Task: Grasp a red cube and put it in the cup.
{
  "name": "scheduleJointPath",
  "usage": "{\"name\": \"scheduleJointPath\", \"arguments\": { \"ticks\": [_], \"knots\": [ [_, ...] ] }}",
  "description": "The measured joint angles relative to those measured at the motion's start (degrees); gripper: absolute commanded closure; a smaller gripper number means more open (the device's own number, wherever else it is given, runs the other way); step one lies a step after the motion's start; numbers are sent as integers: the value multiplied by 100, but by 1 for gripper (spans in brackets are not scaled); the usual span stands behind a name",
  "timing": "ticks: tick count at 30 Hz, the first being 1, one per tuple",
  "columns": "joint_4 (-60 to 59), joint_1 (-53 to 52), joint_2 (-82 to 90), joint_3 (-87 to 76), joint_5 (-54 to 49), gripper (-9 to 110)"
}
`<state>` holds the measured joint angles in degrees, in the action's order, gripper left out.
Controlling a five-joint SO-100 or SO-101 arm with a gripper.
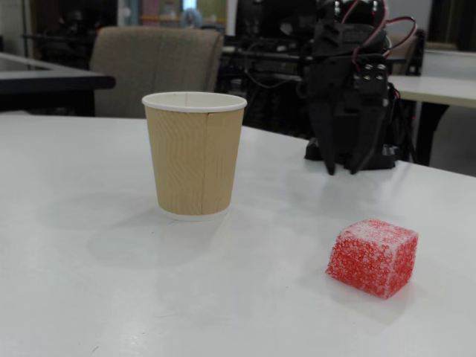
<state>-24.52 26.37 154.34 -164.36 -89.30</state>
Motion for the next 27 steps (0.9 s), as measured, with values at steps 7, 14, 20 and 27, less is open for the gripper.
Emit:
{"name": "scheduleJointPath", "arguments": {
  "ticks": [7,14,20,27],
  "knots": [
    [185,-360,-958,729,0,97],
    [378,-650,-2171,1600,0,97],
    [475,-835,-3234,2355,0,97],
    [475,-861,-3788,2742,0,97]
  ]
}}
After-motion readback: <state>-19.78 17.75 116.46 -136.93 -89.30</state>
